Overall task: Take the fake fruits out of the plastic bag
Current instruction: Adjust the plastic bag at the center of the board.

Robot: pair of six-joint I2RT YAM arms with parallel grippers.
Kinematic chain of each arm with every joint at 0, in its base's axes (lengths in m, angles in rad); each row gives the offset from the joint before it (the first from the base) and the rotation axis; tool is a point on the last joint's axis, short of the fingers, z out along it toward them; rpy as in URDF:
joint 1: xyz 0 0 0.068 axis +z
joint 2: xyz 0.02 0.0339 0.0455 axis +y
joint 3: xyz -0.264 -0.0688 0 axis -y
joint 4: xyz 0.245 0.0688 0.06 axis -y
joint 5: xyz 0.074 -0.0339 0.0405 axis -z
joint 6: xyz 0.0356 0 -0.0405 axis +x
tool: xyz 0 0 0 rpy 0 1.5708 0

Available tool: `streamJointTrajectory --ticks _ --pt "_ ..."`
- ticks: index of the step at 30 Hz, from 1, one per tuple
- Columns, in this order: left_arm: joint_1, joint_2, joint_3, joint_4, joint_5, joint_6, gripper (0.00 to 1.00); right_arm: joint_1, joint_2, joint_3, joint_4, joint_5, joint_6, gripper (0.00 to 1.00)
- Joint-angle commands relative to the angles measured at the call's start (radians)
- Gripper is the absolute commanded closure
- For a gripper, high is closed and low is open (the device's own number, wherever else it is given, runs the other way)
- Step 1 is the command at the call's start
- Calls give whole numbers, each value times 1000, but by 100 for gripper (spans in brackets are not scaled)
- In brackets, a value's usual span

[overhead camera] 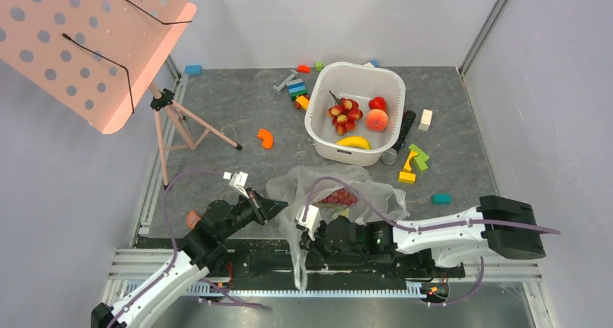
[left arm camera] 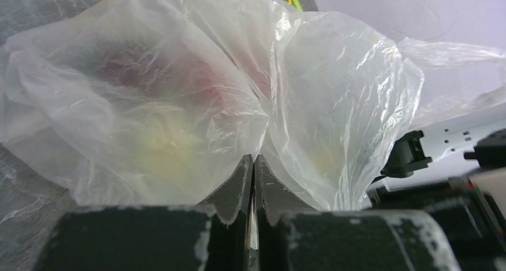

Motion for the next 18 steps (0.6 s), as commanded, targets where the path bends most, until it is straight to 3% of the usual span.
streamJointTrajectory --ticks 1,7,13,18 --pt "4 110 -49 110 -21 9 91 76 85 32 141 75 61 89" --pt "4 400 21 316 47 95 92 92 215 95 235 129 78 89" --pt "13 697 117 478 126 192 98 92 261 187 160 160 33 89" --pt "30 735 115 533 115 197 98 89 154 151 59 229 -30 85"
